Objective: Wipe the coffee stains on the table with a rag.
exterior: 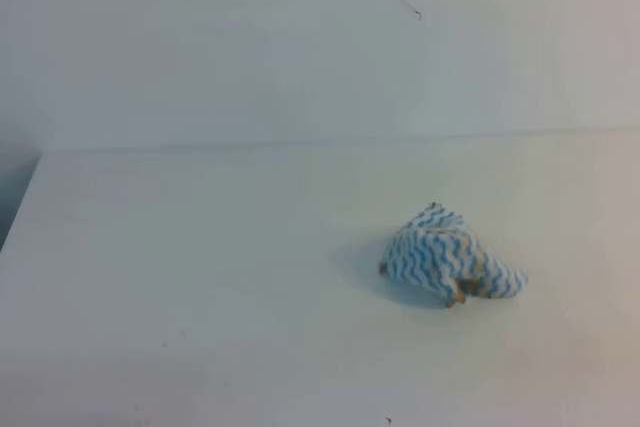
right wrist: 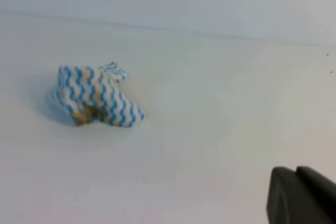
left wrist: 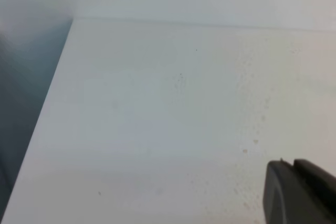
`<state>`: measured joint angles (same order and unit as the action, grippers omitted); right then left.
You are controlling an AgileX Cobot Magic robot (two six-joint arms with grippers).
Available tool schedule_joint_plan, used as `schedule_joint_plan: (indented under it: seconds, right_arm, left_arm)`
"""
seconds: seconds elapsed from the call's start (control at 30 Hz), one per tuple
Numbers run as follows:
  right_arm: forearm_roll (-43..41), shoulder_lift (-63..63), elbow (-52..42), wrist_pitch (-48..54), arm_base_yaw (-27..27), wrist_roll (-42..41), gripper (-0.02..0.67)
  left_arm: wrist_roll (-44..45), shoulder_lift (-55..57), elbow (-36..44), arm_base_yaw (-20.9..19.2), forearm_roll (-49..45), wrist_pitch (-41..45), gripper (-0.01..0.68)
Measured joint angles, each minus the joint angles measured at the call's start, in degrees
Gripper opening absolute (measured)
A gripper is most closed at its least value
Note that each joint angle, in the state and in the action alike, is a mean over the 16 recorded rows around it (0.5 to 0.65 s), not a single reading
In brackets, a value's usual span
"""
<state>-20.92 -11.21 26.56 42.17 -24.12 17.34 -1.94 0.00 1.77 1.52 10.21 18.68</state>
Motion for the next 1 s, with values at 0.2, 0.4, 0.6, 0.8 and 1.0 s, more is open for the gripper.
schedule_joint_plan:
  seconds: [0.2,0.4,0.6,0.8,1.0]
  right_arm:
    - [0.6,0.19,-1.34,0.33,-0.02,0.18,0.0]
    - [0.63,0.06,-1.93,-0.04,0.0,0.24,0.0]
    - [-0.09,0.35,-2.25,-1.27,0.66,0.24,0.0]
    - [-0.04,0.75,-2.63,-4.92,4.29,-2.27,0.0]
    - [1.99,2.64,-4.49,-12.07,10.95,-7.45,0.0]
  left_arm:
    - [0.05,0.0,-0.16,0.0,0.0,0.0,-0.004]
    - [0.11,0.0,-0.16,0.0,0.0,0.0,-0.004]
    - [0.16,0.0,-0.32,0.0,0.0,0.0,-0.004]
    - [0.16,-0.1,-0.48,0.0,0.0,0.0,-0.004]
    - [0.16,-0.1,-0.32,0.0,0.0,0.0,-0.004]
